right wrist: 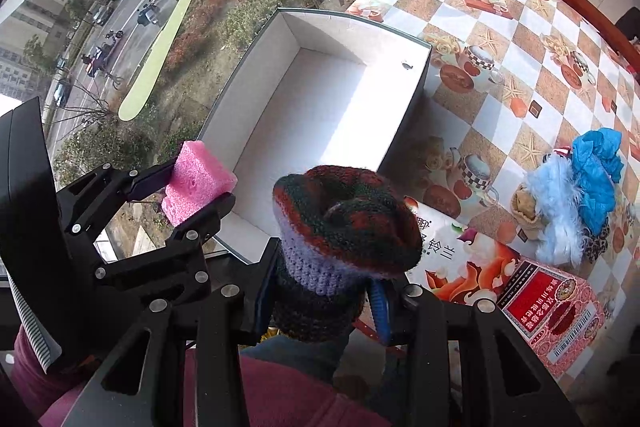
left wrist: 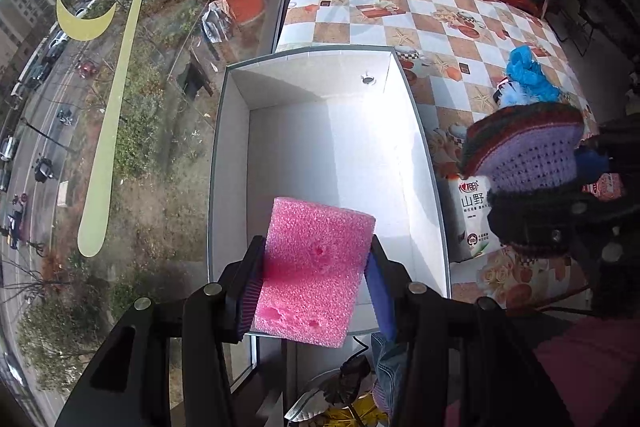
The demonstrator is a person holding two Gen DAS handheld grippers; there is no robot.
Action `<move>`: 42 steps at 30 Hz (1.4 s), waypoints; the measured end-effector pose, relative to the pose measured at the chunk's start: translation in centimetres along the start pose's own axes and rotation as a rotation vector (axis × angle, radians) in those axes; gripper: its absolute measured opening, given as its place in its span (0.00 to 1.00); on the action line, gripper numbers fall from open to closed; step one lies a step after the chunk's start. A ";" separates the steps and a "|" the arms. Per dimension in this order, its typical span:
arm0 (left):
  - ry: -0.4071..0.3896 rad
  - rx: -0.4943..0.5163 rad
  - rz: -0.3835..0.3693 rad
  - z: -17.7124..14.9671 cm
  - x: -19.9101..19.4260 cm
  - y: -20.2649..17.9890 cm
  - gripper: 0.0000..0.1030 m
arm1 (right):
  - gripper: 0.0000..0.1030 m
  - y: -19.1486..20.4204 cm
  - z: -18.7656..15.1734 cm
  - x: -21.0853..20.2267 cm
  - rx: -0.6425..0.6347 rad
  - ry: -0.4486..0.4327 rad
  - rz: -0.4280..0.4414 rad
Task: Organize soft objects
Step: 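Carry the sponge in the left tool while the right tool carries the hat to the white box, then open the left tool to drop the sponge while the right tool drops the hat into the box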
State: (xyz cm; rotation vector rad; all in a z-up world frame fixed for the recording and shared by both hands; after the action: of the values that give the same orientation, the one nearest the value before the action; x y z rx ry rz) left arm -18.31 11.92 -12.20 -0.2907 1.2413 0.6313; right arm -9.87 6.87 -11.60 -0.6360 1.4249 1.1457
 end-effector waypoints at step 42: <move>0.065 -0.144 -0.016 -0.9 3.5 3.2 0.74 | 0.44 2.1 2.4 3.6 -0.039 0.064 0.046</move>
State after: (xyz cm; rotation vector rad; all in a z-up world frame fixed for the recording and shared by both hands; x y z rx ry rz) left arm -20.29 15.02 -15.35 -0.4438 1.2567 0.7031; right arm -11.44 10.60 -14.11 -0.6753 1.4811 1.2006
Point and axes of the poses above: each gripper's, at about its wrist camera, not at the fingertips, and x roughly the way its jaws point, y to its left, z to its top, the point moved 8 cm from there along x, roughly the way its jaws point, and after that the axes turned 3 degrees about z, right-handed, at the moved point
